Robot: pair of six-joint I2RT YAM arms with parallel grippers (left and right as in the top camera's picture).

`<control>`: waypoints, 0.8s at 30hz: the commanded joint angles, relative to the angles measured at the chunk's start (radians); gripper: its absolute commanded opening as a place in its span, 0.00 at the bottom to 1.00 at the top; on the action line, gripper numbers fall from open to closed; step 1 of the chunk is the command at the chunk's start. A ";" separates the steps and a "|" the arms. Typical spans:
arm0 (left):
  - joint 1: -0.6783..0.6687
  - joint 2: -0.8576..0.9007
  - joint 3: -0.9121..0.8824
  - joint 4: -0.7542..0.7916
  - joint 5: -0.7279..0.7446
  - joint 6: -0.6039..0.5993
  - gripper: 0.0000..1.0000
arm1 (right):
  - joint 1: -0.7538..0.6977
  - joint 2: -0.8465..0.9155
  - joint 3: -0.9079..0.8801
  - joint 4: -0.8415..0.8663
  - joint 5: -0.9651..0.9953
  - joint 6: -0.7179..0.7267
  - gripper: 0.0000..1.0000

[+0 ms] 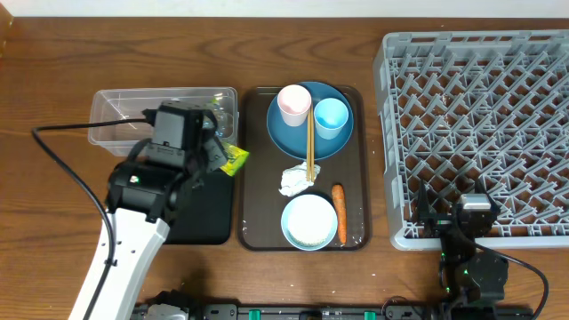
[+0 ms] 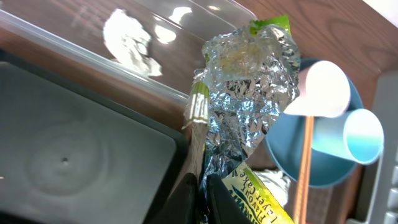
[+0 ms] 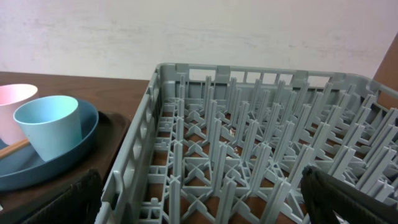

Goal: Sort waste into correct bins and load items into the dishwasher rack
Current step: 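Carry the foil wrapper left and release it into the clear bin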

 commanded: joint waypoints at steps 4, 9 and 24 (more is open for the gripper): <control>0.082 0.000 0.001 -0.008 -0.022 0.091 0.09 | 0.012 -0.005 -0.004 -0.001 0.006 -0.004 0.99; 0.123 0.032 0.002 -0.023 0.042 0.142 0.09 | 0.012 -0.005 -0.004 -0.001 0.006 -0.005 0.99; 0.144 0.358 0.298 -0.261 0.091 0.245 0.09 | 0.012 -0.005 -0.004 -0.001 0.006 -0.004 0.99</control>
